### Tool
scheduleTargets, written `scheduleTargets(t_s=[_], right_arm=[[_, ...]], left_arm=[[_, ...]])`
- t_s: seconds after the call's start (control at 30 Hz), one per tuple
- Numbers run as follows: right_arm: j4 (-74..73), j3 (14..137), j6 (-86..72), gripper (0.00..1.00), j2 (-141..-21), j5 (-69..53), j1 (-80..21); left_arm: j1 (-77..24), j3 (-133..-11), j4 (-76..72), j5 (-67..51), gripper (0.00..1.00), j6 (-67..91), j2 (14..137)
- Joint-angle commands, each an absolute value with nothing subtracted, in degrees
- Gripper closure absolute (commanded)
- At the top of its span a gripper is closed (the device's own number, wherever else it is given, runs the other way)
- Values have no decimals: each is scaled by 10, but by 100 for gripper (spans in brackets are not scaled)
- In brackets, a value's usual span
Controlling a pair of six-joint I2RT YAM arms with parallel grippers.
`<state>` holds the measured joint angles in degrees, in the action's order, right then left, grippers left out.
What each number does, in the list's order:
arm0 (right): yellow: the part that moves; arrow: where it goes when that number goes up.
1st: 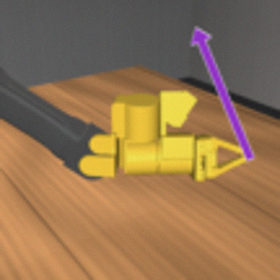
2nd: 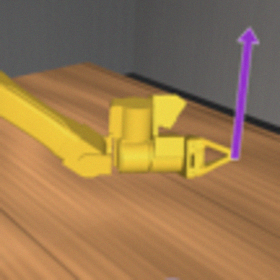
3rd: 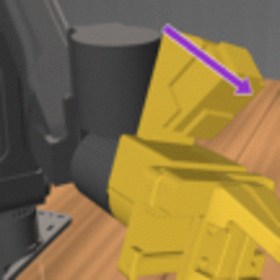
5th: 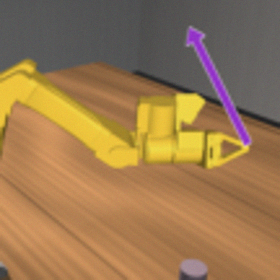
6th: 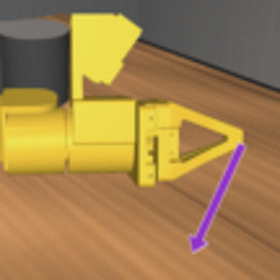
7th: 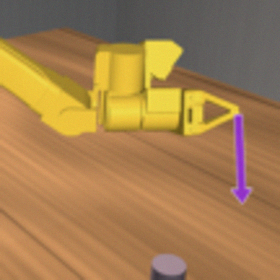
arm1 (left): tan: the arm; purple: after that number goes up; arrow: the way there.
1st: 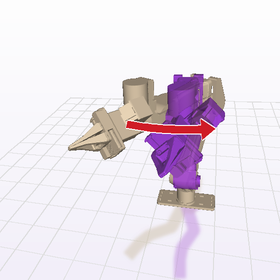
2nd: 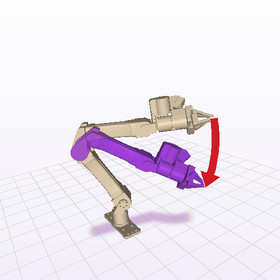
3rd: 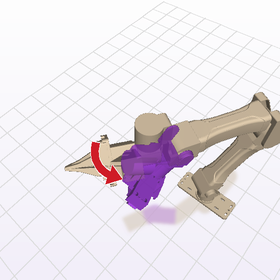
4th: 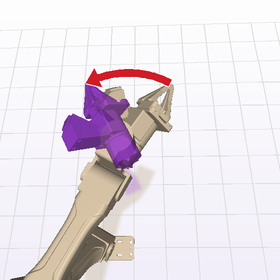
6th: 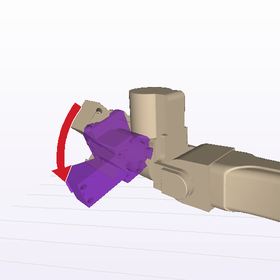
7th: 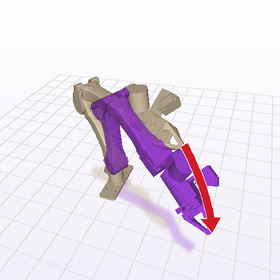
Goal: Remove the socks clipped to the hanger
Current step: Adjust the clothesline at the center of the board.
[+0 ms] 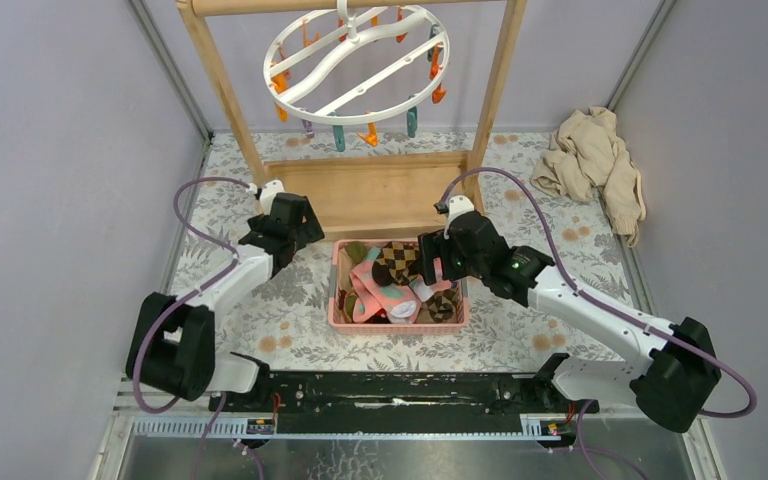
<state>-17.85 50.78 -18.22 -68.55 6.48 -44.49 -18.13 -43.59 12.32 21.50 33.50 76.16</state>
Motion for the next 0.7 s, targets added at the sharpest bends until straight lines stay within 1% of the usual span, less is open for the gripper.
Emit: scheduleTargets(t_s=[0.0, 0.13, 0.67], right_arm=[[-178, 505, -179, 12, -651, 73, -435], [-187, 499, -178, 11, -633, 77, -431], [-195, 486, -176, 9, -618, 76, -424]], left_arm=[[-149, -475, 67, 241, 2, 331, 817], [-140, -489, 59, 245, 2, 322, 862], [-125, -526, 1, 220, 5, 291, 950]])
